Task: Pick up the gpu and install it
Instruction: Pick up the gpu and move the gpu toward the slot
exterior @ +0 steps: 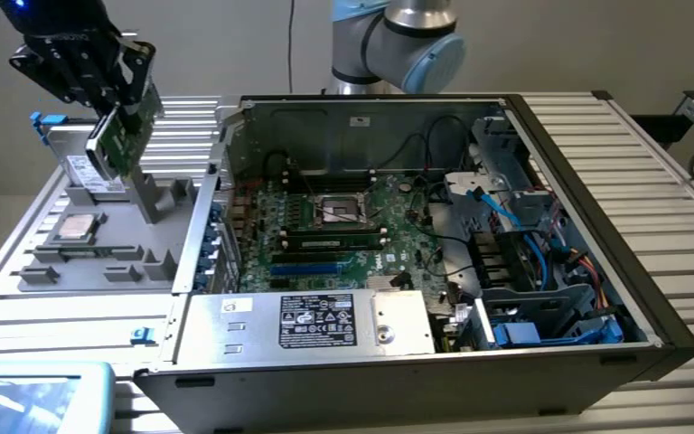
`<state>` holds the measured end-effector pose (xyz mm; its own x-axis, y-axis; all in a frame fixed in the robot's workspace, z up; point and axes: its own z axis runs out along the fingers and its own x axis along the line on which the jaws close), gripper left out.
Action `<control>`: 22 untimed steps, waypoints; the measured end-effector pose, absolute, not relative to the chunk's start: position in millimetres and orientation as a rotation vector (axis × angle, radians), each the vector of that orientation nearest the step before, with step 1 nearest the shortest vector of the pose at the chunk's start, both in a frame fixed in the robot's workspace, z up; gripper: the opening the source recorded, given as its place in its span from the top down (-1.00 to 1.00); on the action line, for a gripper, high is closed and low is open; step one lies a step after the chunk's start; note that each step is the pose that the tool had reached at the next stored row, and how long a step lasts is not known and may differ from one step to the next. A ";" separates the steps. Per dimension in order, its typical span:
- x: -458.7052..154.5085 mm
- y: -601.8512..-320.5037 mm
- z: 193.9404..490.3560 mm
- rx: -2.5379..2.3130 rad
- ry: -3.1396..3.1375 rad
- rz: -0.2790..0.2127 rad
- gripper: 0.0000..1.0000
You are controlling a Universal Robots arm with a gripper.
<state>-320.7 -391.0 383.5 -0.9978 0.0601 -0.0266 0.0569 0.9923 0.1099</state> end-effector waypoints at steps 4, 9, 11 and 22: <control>-311.2 -391.0 396.7 0.093 3.120 0.170 0.44; -296.5 -391.1 410.3 0.095 3.137 0.170 0.44; -289.3 -391.2 415.3 0.096 3.143 0.170 0.44; -241.0 -391.7 430.3 0.098 3.160 0.170 0.44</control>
<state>-241.0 -391.7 430.3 -0.9978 0.0602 0.0282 0.0628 0.9923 0.1065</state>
